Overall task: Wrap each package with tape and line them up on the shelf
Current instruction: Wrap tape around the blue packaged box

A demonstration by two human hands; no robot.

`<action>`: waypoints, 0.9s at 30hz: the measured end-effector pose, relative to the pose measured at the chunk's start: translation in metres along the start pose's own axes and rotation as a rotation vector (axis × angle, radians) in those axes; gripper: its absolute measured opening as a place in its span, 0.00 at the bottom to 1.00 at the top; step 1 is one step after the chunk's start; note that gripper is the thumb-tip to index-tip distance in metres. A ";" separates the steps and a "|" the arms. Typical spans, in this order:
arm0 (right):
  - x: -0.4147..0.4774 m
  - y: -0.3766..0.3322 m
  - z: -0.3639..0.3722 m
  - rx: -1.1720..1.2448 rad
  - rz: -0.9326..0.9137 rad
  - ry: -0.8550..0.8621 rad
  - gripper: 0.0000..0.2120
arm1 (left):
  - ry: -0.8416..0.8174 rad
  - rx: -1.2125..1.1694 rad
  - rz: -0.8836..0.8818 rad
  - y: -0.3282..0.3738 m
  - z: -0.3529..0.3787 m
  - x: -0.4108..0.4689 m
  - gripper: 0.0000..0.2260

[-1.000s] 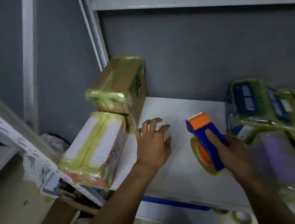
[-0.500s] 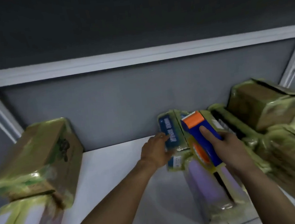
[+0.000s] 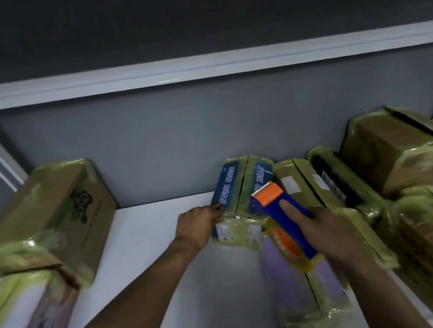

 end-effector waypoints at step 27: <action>0.012 -0.067 0.038 0.008 -0.161 0.088 0.34 | 0.282 -0.343 -0.388 -0.101 -0.036 -0.074 0.17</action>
Point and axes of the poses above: each hand's wrist, its own x-axis towards the middle knuckle, its own z-axis out of the palm, y = z × x, the point moved 7 cm from there along x, towards the middle knuckle, and after that the axes turned 4 degrees about z, right-handed, at the moved point
